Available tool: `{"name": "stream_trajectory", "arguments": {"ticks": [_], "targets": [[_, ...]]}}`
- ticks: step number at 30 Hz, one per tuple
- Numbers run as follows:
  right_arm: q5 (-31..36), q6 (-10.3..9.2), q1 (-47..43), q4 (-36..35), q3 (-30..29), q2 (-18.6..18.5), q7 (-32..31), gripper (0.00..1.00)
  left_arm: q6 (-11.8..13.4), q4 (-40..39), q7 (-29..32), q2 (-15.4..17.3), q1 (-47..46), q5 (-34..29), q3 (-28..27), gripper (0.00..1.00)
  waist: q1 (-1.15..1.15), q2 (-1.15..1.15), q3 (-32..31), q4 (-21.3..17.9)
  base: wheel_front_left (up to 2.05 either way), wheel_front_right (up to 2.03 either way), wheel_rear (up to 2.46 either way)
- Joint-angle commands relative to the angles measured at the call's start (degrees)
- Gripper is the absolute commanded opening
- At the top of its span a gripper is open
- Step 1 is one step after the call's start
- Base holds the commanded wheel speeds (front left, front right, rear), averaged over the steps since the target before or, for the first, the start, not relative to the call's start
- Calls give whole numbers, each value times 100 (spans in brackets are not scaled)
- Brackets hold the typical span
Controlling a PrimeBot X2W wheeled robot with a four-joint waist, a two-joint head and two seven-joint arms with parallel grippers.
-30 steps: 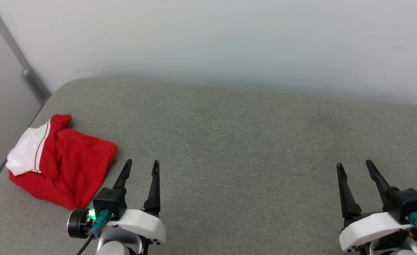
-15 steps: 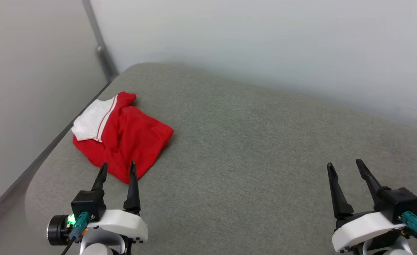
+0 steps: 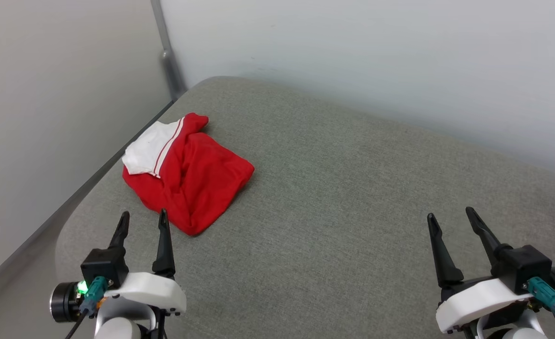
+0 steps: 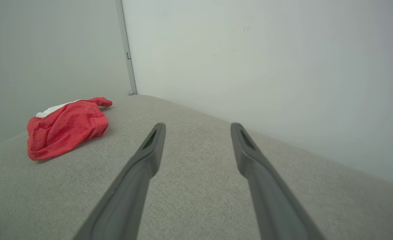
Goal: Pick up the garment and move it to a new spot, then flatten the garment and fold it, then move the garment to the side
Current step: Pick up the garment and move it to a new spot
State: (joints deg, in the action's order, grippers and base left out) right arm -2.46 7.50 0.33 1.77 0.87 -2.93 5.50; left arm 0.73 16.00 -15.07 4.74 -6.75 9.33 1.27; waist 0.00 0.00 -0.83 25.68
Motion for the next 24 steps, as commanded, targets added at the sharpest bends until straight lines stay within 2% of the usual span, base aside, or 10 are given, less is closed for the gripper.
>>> {"name": "stream_trajectory", "arguments": {"ticks": [1, 6, 11, 17, 24], "targets": [[41, -2, 74, -36, -1, 7, -19, 100, -14, 9, -16, 26, -141, 22, -22, 100, 0, 0, 27, -40, 0, 0, 0], [93, -2, 174, -204, 20, 7, -112, 100, -148, 32, 162, 198, -688, 116, -65, 100, 0, 0, 263, -227, 0, 0, 0], [302, -2, 401, -537, 11, 7, -270, 100, -231, -46, 792, 506, -1683, 229, -159, 100, 0, 0, 813, -493, 0, 0, 0], [458, -2, 750, -863, 16, 5, -382, 100, -436, 105, 2119, 1060, -2856, 397, -223, 100, 0, 0, 1598, -874, 0, 0, 0], [529, -2, 1132, -1004, 26, -20, -347, 100, -663, 1076, 4229, 1760, -3610, 810, -256, 100, 0, 0, 2297, -1226, 0, 0, 0]]}}
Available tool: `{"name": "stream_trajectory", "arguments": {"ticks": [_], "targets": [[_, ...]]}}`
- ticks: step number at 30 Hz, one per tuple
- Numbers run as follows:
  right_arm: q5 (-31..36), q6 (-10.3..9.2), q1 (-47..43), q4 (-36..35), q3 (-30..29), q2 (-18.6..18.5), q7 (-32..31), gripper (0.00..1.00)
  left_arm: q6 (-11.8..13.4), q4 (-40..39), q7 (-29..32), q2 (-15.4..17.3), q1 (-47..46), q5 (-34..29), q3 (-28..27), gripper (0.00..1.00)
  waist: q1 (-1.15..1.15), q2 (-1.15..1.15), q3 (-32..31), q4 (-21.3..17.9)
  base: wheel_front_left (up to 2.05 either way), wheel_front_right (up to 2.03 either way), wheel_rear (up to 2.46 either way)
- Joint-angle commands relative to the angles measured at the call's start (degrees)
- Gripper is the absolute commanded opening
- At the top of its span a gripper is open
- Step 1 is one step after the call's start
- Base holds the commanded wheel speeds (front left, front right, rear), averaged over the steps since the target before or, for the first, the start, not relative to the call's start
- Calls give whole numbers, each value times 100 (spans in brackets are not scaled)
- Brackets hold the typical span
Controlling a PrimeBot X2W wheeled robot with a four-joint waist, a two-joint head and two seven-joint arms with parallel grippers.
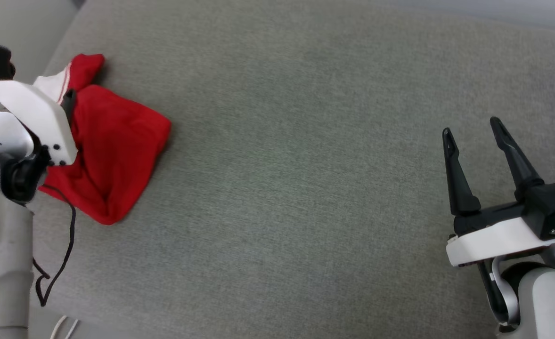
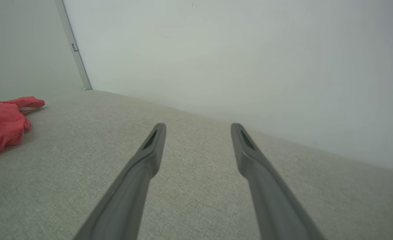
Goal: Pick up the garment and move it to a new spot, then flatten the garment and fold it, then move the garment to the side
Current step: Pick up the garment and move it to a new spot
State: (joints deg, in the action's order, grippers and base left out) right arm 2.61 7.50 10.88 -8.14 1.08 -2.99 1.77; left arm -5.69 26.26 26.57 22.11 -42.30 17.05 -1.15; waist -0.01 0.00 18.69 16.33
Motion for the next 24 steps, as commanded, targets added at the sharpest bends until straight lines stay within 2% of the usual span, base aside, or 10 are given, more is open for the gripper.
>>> {"name": "stream_trajectory", "arguments": {"ticks": [1, 6, 12, 13, 14, 15, 16, 19, 24], "targets": [[14, -2, 119, -13, 14, -16, 42, 100, -34, 232, 356, 116, -85, 99, -21, 100, 1, 0, 413, -335, 0, 0, 0], [-47, -2, 288, 71, 6, -25, 123, 100, -71, 954, 1191, 362, -127, 408, -121, 100, 1, 0, 633, -496, 0, 0, 0], [-86, -2, 390, 179, 22, -24, 176, 100, -10, 1725, 1740, 264, 67, 784, -304, 100, 1, 0, 713, -601, 0, 0, 0], [-92, -2, 403, 192, 16, -23, 182, 100, 23, 1794, 1714, 245, 85, 783, -311, 87, 1, 0, 708, -612, 0, 0, 0], [-99, -2, 409, 197, 10, -23, 188, 100, 67, 1836, 1643, 237, 94, 779, -319, 39, 1, 0, 700, -621, 0, 0, 0], [-110, -2, 408, 210, -2, -23, 190, 100, 93, 1895, 1616, 213, 95, 816, -346, 8, 1, 0, 681, -625, 0, 0, 0], [-117, -2, 403, 215, -17, -22, 181, 100, 130, 1931, 1579, 194, 86, 821, -355, 0, 1, 0, 661, -620, 0, 0, 0], [-111, -2, 346, 252, -47, -20, 193, 100, 192, 1944, 1266, 214, 40, 747, -342, 0, 1, 0, 540, -598, 0, 0, 0], [-134, -2, 203, 325, -68, -7, 217, 100, 308, 1754, 234, 388, -233, 429, -246, 0, 1, 0, 208, -528, 0, 0, 0]]}}
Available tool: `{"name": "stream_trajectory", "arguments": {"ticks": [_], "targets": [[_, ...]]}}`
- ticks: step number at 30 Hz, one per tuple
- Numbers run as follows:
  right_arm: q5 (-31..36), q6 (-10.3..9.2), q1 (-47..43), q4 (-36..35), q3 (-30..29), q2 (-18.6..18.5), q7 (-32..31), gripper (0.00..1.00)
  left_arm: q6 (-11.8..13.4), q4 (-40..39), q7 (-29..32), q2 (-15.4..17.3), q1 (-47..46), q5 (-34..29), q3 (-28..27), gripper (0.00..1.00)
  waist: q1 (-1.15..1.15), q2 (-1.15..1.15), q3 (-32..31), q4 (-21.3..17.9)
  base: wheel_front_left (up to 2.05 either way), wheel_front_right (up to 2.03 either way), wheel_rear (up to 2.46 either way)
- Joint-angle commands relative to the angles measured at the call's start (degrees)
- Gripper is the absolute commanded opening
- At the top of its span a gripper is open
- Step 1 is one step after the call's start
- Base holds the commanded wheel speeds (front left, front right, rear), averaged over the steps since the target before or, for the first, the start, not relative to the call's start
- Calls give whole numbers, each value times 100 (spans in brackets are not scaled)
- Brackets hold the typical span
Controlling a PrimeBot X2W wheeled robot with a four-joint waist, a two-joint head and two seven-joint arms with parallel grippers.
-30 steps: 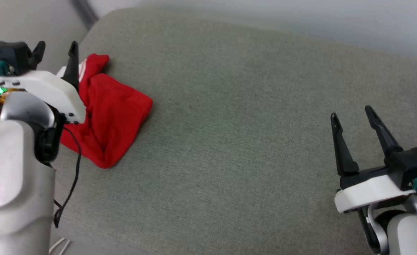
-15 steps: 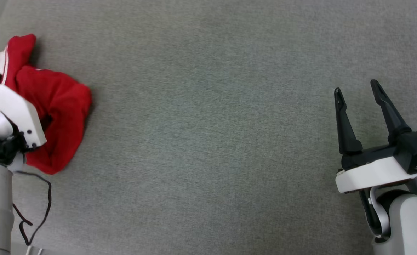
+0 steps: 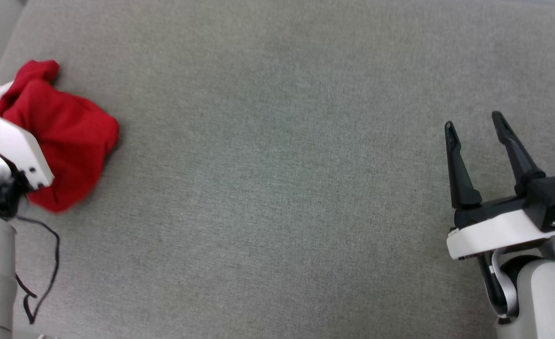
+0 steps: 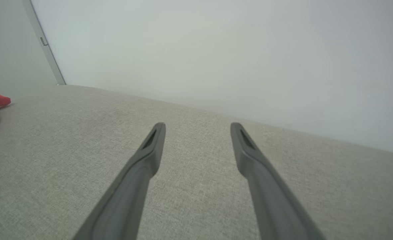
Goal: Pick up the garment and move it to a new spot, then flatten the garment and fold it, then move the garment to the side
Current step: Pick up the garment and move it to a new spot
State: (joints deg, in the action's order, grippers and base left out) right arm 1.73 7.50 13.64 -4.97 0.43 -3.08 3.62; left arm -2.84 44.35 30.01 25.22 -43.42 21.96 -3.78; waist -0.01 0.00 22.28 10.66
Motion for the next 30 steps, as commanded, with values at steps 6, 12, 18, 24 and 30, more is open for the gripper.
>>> {"name": "stream_trajectory", "arguments": {"ticks": [6, 12, 18, 24, 30], "targets": [[-123, -2, -259, 143, -33, 21, 91, 100, 59, -305, -1361, 94, -412, -431, 239, 0, 1, 0, -744, 60, 0, 0, 0], [-323, -2, -532, 269, -88, 26, 141, 100, 16, -634, -2362, -140, -553, -731, 582, 0, 1, 0, -1351, -88, 0, 0, 0], [-417, -2, -845, 312, -157, 26, 112, 100, -50, -1037, -3004, -703, -366, -751, 944, 0, 1, 0, -1874, -449, 0, 0, 0], [-461, -2, -1107, 273, -190, 24, 3, 100, -114, -1587, -3218, -1442, 254, -593, 1327, 0, 1, 0, -2170, -1013, 0, 0, 0], [-483, -2, -1277, 156, -231, 24, -134, 100, -254, -2072, -3174, -2062, 1015, -351, 1988, 0, 1, 0, -2190, -1563, 0, 0, 0]]}}
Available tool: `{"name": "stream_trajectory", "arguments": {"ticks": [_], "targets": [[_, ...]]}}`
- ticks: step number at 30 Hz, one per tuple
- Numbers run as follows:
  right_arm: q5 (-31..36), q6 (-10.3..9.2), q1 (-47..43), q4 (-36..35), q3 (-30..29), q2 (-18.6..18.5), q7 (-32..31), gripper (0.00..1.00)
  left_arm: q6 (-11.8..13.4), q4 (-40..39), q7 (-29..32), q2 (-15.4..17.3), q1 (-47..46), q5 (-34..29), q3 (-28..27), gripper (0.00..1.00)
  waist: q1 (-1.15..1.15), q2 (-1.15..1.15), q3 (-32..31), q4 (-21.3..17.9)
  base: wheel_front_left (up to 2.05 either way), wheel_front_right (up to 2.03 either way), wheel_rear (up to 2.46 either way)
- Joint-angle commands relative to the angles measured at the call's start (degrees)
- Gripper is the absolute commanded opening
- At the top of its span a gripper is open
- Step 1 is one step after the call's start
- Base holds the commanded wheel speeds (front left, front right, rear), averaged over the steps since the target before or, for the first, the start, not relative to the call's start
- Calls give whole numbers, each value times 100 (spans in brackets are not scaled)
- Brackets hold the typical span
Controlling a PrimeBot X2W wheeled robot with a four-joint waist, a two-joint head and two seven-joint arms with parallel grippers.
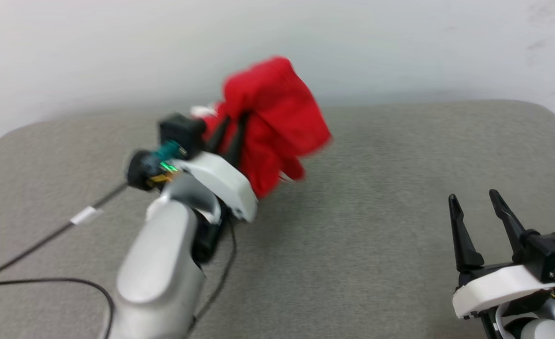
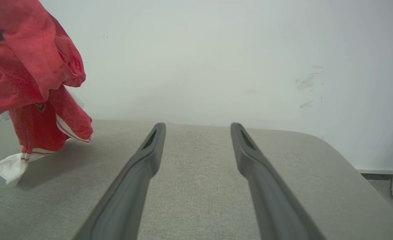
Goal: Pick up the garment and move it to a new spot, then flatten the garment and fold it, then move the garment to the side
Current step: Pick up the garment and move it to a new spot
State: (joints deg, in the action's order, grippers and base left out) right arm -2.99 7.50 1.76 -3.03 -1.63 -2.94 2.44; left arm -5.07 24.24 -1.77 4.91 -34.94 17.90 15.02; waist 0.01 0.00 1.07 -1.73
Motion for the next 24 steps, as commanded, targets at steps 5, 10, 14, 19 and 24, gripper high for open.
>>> {"name": "stream_trajectory", "arguments": {"ticks": [5, 10, 14, 19, 24], "targets": [[-46, -2, -103, -167, -70, 10, -82, 100, -73, -248, 120, -184, 836, 449, 917, 0, -1, 0, 134, -611, 0, 0, 0], [-106, -2, -2, -204, -64, 9, -47, 100, 122, -162, 223, -195, 1387, 864, 1906, 0, -1, 0, 438, -746, 0, 0, 0], [-160, -2, 86, -139, -54, 9, 8, 100, 158, 253, 291, -200, 1559, 889, 2390, 70, -1, 0, 580, -758, 0, 0, 0], [-138, -2, 117, -87, -85, 8, 46, 100, 152, 438, -72, -200, 1439, 867, 2545, 100, -1, 0, 601, -689, 0, 0, 0], [-101, -2, 82, -14, -146, 9, 34, 100, 275, 231, -898, -201, 1209, 733, 2500, 100, -1, 0, 423, -495, 0, 0, 0]]}}
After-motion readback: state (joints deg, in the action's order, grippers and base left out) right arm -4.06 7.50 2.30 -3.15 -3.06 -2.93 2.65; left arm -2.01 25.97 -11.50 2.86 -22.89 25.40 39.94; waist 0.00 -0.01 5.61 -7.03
